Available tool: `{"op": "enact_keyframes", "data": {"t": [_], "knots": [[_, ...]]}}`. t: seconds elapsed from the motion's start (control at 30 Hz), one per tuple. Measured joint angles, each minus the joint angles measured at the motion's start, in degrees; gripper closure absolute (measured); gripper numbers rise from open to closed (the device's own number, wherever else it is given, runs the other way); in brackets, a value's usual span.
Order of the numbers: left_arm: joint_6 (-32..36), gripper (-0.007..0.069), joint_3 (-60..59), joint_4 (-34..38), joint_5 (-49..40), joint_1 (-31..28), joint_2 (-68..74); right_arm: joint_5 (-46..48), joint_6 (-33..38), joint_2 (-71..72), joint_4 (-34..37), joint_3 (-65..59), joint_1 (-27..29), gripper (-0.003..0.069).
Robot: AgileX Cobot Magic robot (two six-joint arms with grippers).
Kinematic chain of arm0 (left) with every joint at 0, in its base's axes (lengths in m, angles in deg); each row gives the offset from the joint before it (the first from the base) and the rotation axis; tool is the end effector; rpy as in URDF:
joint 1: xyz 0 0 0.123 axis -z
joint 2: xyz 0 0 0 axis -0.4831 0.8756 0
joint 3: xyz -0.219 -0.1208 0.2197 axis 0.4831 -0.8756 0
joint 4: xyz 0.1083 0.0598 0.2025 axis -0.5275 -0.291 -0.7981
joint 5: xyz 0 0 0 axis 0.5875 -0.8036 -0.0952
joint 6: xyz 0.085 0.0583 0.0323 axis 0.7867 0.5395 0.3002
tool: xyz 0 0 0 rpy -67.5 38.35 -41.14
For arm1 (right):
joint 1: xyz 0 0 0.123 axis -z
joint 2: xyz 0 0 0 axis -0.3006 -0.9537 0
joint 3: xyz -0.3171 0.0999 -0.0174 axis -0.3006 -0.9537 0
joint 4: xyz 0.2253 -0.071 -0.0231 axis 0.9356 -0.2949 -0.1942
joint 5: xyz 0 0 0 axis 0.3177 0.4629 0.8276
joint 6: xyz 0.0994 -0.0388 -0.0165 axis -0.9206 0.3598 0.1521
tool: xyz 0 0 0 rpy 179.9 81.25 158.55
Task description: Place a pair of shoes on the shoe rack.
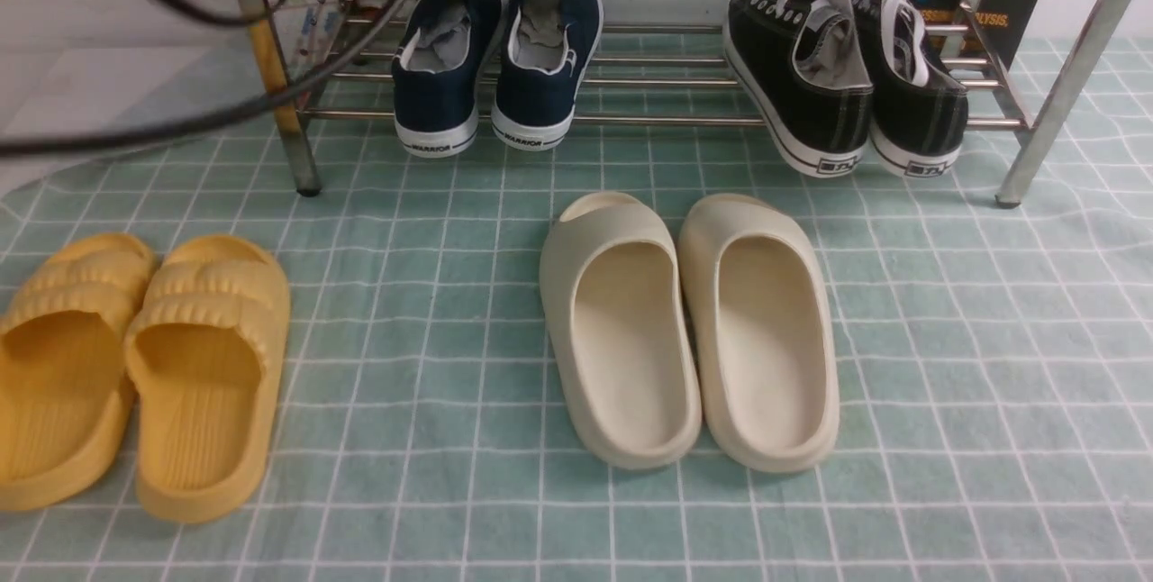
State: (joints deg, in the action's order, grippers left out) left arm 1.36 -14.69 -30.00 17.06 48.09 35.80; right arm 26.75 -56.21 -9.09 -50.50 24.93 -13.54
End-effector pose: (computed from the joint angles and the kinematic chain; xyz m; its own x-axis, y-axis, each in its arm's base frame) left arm 0.2565 -0.0661 0.4583 -0.2302 -0.2093 -0.9504 0.0742 0.9700 -0.2316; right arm 0.0057 0.0045 0.1682 -0.2949 0.1229 -0.9476 0.0553 0.9922 0.1115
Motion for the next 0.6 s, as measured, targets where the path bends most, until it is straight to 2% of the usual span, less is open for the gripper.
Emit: {"op": "enact_keyframes", "data": {"t": [0.1,0.13,0.27,0.37,0.6], "knots": [[-5.39,0.0638,-7.11,-6.72,6.67,0.0,-5.75,0.0,0.0,0.0,0.0,0.0,0.0,0.042],[-9.45,0.0638,-12.09,-12.01,10.31,0.0,-10.48,0.0,0.0,0.0,0.0,0.0,0.0,0.042],[-13.61,0.0638,-20.66,-20.33,12.57,0.0,-20.52,0.0,0.0,0.0,0.0,0.0,0.0,0.042],[-14.9,0.0638,-26.06,-22.34,11.93,0.0,-28.59,0.0,0.0,0.0,0.0,0.0,0.0,0.042],[-15.2,0.0638,-37.4,-22.02,8.24,0.0,-47.77,0.0,0.0,0.0,0.0,0.0,0.0,0.042]]}}
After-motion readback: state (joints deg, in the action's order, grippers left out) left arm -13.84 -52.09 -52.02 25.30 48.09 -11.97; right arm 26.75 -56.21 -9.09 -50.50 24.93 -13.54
